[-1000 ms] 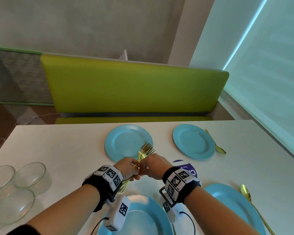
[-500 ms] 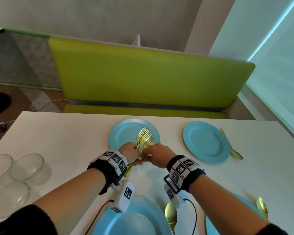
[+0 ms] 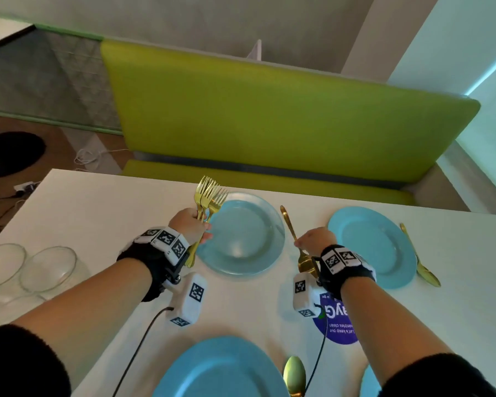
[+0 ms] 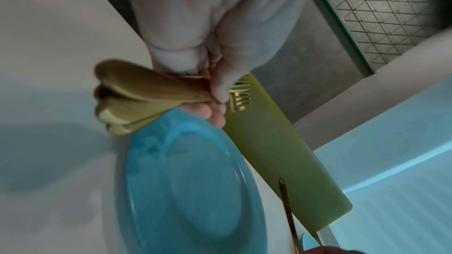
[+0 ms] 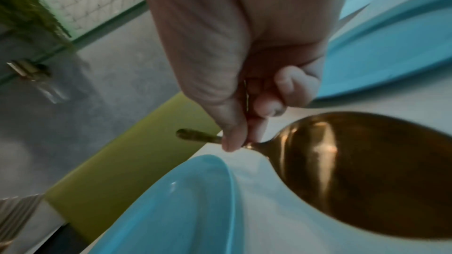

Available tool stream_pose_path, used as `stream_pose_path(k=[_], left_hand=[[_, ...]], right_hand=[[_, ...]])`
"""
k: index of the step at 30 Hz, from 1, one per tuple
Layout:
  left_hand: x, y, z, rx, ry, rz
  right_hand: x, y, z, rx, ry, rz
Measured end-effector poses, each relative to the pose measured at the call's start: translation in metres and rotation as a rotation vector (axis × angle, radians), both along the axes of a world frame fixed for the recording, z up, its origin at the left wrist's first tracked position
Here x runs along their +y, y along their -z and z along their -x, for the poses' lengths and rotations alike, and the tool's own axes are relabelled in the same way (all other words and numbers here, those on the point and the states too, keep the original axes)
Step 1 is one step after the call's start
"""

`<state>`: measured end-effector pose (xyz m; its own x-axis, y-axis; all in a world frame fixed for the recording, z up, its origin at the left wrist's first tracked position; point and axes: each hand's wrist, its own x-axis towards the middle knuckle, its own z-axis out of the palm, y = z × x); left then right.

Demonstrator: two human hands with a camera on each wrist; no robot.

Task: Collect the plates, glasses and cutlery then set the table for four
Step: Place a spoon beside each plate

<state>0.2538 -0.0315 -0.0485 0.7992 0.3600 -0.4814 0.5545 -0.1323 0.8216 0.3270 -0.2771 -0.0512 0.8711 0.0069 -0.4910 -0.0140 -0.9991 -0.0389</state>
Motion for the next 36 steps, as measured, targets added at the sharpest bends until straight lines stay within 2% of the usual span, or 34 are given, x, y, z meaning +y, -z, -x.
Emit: stream_pose_path(k=[3, 6, 8, 13, 15, 18, 23, 25, 26, 28, 32, 34, 36], left_hand=[[0.003, 0.007, -0.001, 0.020, -0.024, 0.036], [0.003, 0.012, 0.000, 0.029, -0.037, 0.071], [0.003, 0.013, 0.000, 0.030, -0.067, 0.101], [0.003, 0.016, -0.002, 0.034, -0.085, 0.111], [0.003, 0.017, -0.002, 0.038, -0.083, 0.104], [0.001, 0.017, -0.004, 0.043, -0.068, 0.107], [-0.003, 0.018, -0.007, 0.052, -0.070, 0.151], [-0.005, 0.018, -0.007, 0.059, -0.068, 0.153], [-0.005, 0.019, -0.007, 0.062, -0.067, 0.155], [-0.006, 0.019, -0.006, 0.068, -0.066, 0.164], [-0.006, 0.020, -0.005, 0.070, -0.077, 0.167], [-0.007, 0.020, -0.005, 0.066, -0.079, 0.168], [-0.007, 0.019, -0.005, 0.063, -0.076, 0.164]], right_hand=[[0.003, 0.012, -0.009, 0.046, 0.114, 0.006], [0.006, 0.023, -0.014, 0.115, 0.240, -0.084], [0.008, 0.026, -0.018, 0.135, 0.263, -0.088], [0.010, 0.034, -0.023, 0.102, 0.366, -0.217], [0.009, 0.034, -0.023, 0.081, 0.441, -0.346], [0.008, 0.035, -0.020, 0.062, 0.499, -0.390], [0.014, 0.036, -0.019, 0.060, 0.496, -0.428], [0.018, 0.033, -0.019, 0.059, 0.478, -0.369], [0.020, 0.029, -0.018, 0.026, 0.549, -0.397], [0.025, 0.024, -0.015, -0.004, 0.581, -0.376], [0.023, 0.033, -0.016, 0.036, 0.472, -0.352], [0.019, 0.037, -0.016, 0.055, 0.520, -0.489], [0.016, 0.038, -0.019, 0.045, 0.506, -0.503]])
